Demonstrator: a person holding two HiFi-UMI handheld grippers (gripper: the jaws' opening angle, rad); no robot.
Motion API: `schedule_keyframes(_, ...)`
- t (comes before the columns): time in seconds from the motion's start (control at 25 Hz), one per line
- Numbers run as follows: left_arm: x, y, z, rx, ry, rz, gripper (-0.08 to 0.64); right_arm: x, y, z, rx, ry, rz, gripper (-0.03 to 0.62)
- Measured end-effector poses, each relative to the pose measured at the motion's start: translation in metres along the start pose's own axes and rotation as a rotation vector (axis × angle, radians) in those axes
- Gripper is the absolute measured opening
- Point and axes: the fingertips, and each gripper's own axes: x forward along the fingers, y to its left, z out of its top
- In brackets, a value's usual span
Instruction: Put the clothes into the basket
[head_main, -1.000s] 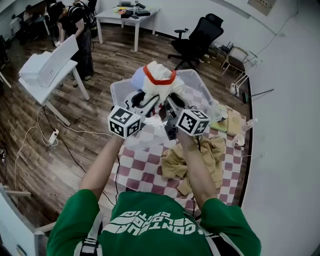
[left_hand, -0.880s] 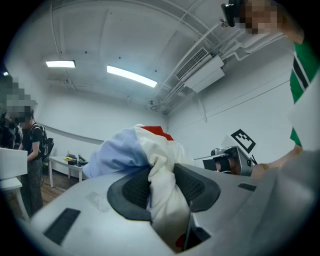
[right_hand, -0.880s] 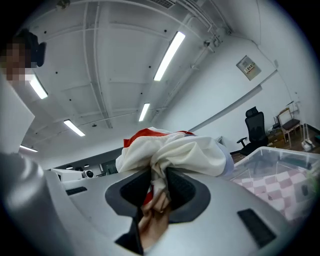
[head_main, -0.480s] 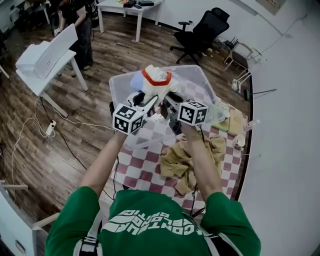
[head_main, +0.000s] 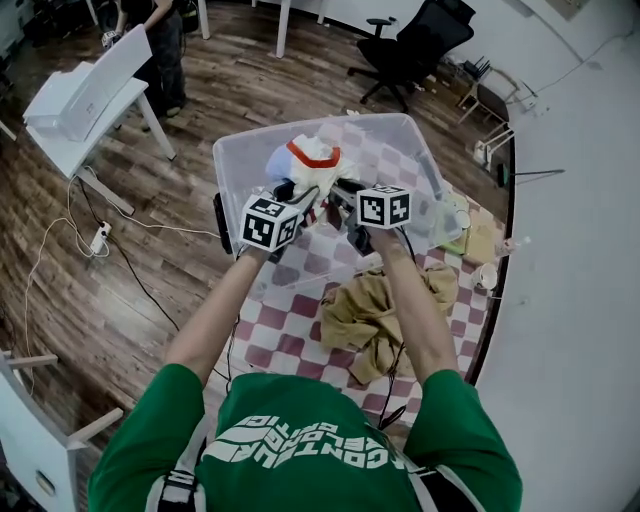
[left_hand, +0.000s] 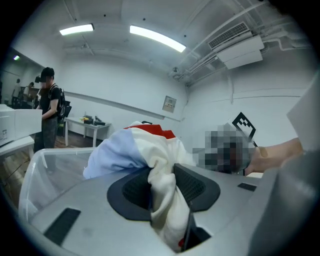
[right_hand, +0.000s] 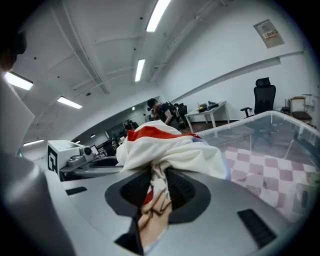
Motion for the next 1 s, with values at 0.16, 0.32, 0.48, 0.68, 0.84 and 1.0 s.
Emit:
schedule_keyframes(0.16, 0.024, 0.014, -0.030, -0.091, 0.082, 0.017, 0.142, 0.018, -0.026, -0.018, -0.033, 0.101, -0.018, 0.094)
schedule_keyframes(0.32, 0.041, 0.027, -0.060, -0.186, 0.145, 0.025, 0.141, 0.037, -0.047, -0.042, -0.038, 0.191, -0.018, 0.094)
schedule_keyframes(0.48, 0.060, 0.033, -0.092, -0.238, 0.213, 0.022, 0.141, 0.050, -0.068, -0.068, -0.022, 0.273, -0.026, 0.094)
schedule_keyframes(0.68, 0.073, 0.040, -0.130, -0.288, 0.305, 0.057, 0.138, 0.062, -0.090, -0.107, 0.011, 0.383, -0.044, 0.094)
schedule_keyframes(0.84, 0.078, 0.041, -0.154, -0.308, 0.365, 0.049, 0.137, 0.068, -0.099, -0.130, 0.012, 0.460, -0.049, 0.095)
schedule_keyframes(1.0, 0.081, 0.043, -0.176, -0.334, 0.421, 0.037, 0.135, 0.074, -0.106, -0.152, 0.016, 0.529, -0.056, 0.095)
